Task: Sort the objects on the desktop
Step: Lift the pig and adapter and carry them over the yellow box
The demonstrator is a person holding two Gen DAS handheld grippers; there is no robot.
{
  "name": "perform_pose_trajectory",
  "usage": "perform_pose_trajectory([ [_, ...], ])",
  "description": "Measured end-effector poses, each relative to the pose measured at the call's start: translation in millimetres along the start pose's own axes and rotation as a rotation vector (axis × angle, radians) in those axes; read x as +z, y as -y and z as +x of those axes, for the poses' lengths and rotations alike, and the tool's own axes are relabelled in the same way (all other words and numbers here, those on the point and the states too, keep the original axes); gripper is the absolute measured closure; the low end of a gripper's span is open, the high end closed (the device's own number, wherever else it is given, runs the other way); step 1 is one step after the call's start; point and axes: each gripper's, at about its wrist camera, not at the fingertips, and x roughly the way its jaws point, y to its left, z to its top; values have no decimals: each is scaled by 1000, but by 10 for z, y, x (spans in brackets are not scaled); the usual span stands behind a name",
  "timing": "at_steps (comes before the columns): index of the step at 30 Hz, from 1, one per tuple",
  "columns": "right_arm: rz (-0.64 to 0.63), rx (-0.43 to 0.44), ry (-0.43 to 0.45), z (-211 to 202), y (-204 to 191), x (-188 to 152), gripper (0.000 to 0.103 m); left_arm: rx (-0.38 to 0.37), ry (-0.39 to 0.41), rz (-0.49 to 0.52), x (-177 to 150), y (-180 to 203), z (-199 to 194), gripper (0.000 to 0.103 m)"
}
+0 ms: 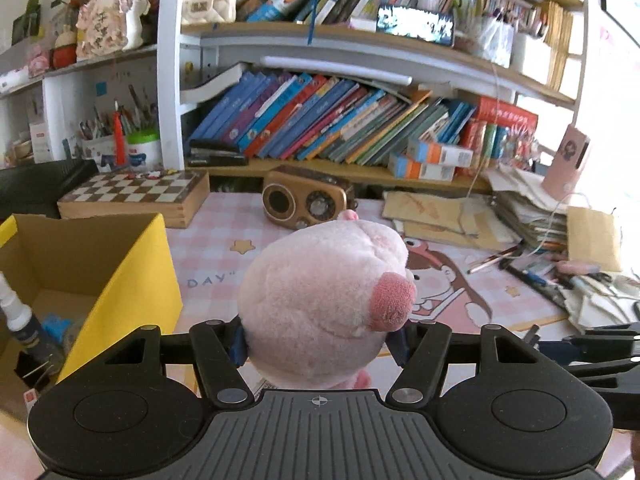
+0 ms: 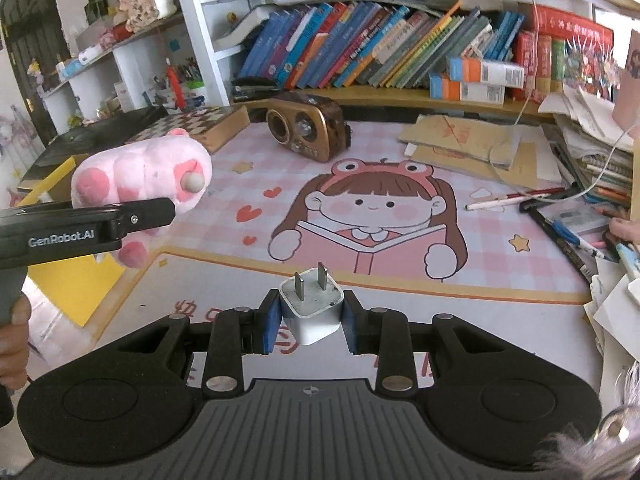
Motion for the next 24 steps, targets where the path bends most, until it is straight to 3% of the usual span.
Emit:
perform_pose_trajectory([
  [24, 5, -48, 19, -394, -927, -316, 74, -133, 12, 26, -393, -474, -922, 38],
])
